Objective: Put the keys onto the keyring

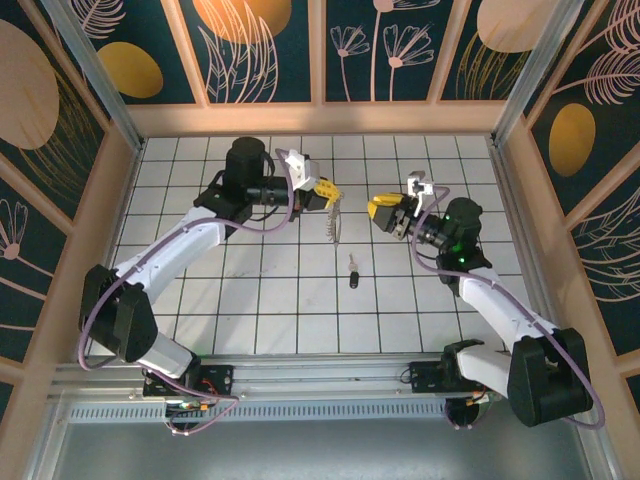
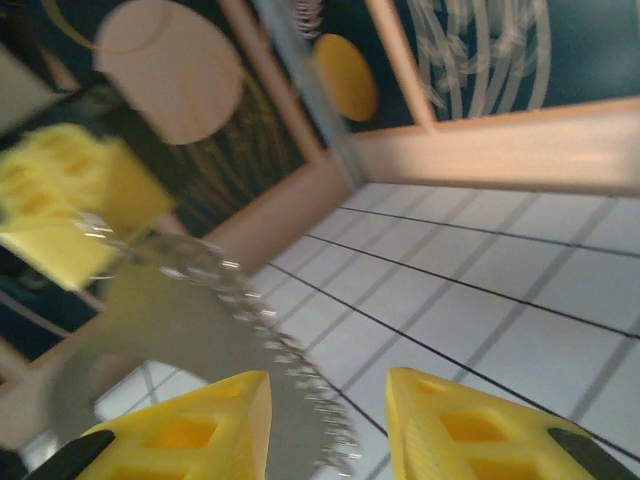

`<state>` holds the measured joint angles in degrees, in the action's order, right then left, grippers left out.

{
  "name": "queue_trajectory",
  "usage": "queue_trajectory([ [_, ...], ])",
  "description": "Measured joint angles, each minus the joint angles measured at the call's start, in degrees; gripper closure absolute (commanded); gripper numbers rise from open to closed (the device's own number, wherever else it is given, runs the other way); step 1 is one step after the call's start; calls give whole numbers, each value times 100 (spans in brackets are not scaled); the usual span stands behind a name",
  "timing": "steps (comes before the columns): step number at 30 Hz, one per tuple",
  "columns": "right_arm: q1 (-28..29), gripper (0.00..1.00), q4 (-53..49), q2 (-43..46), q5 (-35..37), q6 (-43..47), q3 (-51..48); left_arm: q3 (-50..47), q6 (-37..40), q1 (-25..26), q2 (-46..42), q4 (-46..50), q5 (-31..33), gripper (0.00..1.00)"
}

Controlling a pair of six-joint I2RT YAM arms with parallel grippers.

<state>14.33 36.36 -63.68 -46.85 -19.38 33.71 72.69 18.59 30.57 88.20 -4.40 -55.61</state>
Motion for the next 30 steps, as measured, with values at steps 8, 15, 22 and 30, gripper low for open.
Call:
queue_trajectory([
  [8,35,65,610,-271,-1082,-68,372,129,-385,0,85,68,-334,100],
  [15,328,65,723,-562,-1443,-44,673,199,-566,0,214,85,-560,100],
  [22,520,70,732,-826,-1519,-2,909,201,-629,0,229,107,-660,100],
  [30,573,76,765,-1001,-1591,0,933,201,-629,0,229,122,-713,100],
])
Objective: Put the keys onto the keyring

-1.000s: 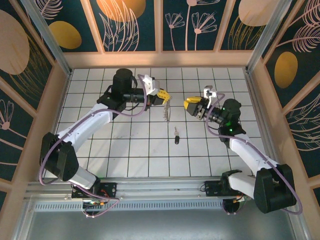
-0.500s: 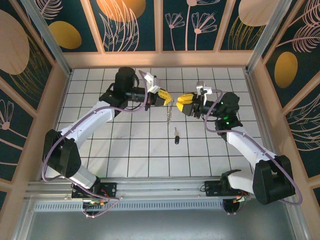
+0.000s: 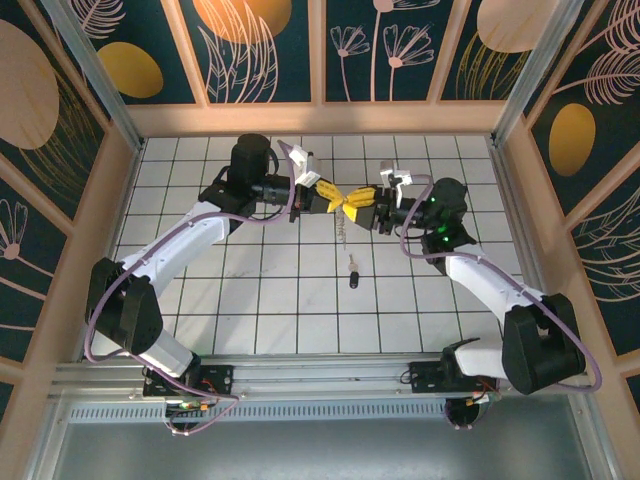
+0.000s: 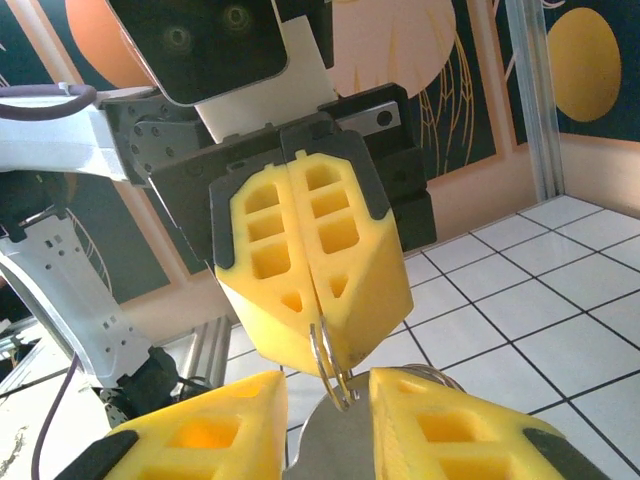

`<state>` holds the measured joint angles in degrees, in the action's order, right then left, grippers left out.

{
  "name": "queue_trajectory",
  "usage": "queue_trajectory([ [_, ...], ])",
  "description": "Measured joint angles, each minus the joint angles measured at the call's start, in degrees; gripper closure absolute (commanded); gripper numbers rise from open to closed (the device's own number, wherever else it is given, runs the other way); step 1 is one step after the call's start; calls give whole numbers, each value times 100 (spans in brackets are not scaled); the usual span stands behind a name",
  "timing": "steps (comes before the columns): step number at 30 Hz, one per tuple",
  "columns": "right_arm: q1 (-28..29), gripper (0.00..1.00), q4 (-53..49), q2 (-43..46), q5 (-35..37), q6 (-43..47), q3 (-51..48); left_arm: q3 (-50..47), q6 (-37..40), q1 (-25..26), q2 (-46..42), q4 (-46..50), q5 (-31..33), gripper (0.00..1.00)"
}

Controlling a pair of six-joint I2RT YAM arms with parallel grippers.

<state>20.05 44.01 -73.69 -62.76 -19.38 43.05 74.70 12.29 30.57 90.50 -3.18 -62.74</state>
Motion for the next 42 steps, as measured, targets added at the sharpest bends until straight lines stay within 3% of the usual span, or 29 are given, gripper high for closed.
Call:
queue_trajectory([
  [11,31,100,66,-76,-39,44,63,11,-46,-20,0,2,-129,100],
  [19,31,100,66,-76,-35,107,72,35,-61,-20,4,28,-136,100],
  [26,-101,100,341,-72,28,-74,55,17,-321,-11,4,-240,0,79],
  [34,-350,100,970,-46,258,-527,-85,-778,-1386,-13,-254,-1851,494,63],
  [42,-352,100,1421,-4,428,-850,-157,-1408,-3021,-15,-223,-4072,796,59],
])
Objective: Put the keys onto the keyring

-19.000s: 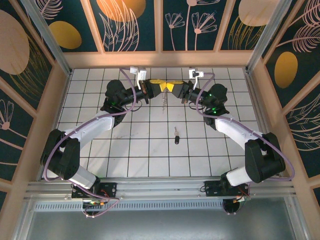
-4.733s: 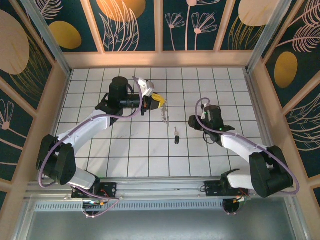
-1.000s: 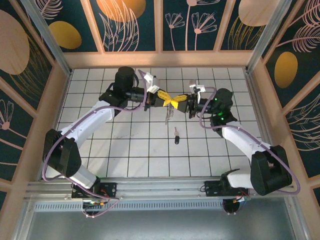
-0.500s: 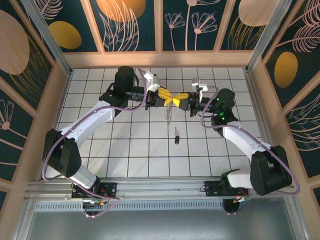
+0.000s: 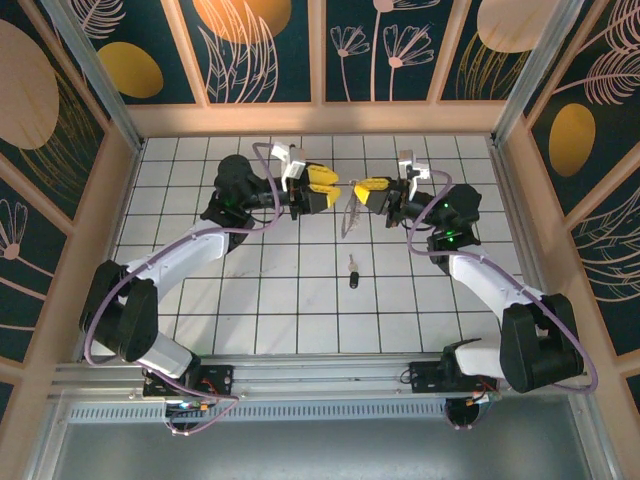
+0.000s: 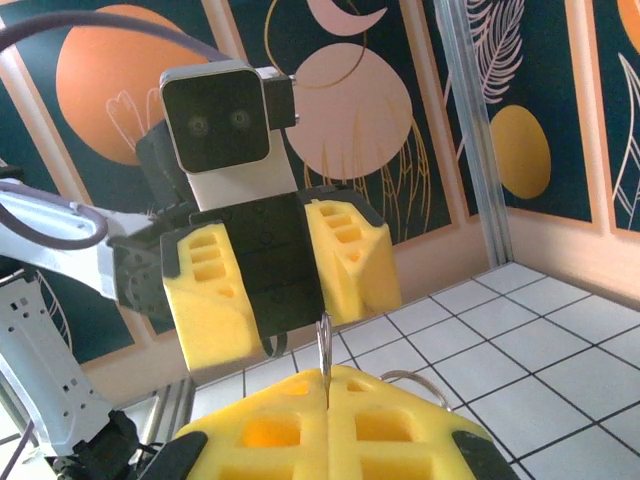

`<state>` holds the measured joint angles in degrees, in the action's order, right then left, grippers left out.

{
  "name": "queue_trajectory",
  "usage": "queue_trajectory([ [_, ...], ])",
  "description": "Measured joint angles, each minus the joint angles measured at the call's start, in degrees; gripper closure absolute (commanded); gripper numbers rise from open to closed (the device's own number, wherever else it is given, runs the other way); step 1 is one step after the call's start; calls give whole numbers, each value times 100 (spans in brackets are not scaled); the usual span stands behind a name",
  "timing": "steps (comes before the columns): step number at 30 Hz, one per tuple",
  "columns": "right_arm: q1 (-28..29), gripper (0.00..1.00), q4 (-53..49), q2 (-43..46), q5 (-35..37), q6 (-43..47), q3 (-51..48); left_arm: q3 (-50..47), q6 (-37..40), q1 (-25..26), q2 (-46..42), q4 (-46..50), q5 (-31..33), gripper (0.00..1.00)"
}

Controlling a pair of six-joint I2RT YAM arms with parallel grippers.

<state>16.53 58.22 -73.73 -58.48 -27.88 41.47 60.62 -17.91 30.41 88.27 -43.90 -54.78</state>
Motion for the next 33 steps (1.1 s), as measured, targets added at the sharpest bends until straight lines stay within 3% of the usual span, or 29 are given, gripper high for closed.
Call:
queue_trajectory([
  [6,0,100,293,-2,61,-269,-2,-199,-1123,-2,289,-1502,22,58],
  [12,7,100,595,-39,146,-483,-2,-212,-1722,-2,507,-2214,15,58],
  [33,310,100,737,-348,188,-575,127,-212,-2146,-2,774,-2688,-24,57],
])
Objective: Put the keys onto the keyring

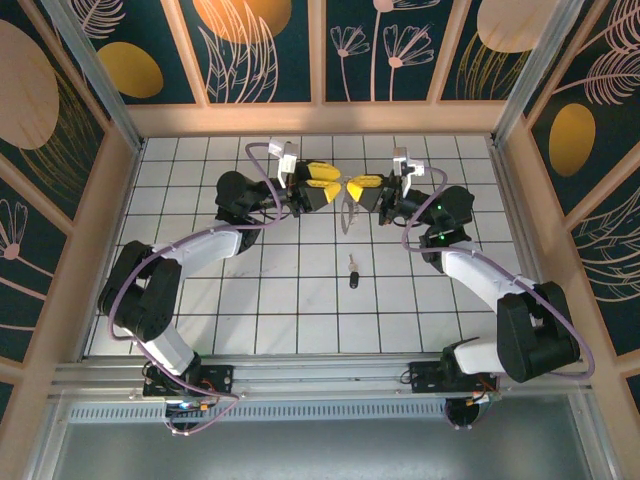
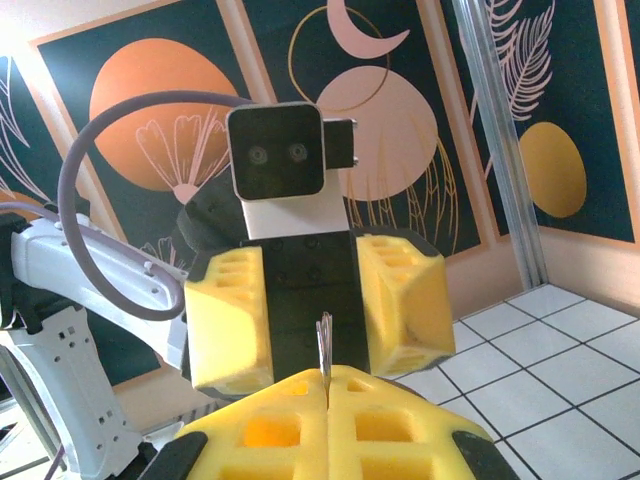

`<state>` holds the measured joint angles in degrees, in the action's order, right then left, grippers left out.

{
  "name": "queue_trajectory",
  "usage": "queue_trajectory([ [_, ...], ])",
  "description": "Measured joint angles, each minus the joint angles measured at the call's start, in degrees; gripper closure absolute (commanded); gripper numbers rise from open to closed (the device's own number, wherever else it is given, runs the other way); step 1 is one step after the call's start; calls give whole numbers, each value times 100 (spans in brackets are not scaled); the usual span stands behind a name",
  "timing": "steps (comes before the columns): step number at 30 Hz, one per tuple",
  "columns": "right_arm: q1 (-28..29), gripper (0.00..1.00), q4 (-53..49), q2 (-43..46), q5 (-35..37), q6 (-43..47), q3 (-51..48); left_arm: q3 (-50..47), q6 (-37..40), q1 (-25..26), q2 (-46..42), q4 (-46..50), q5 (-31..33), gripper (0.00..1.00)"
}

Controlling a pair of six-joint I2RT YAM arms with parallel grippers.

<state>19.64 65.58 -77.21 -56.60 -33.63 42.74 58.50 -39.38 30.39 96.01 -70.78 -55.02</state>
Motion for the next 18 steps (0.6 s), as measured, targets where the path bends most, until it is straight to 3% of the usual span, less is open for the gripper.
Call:
queue_trajectory([
  [8,133,100,4,-133,0,2,68,2,-107,0,109,-57,-9,58],
  [18,149,100,4,-173,0,2,101,35,-245,0,131,-227,-66,82],
])
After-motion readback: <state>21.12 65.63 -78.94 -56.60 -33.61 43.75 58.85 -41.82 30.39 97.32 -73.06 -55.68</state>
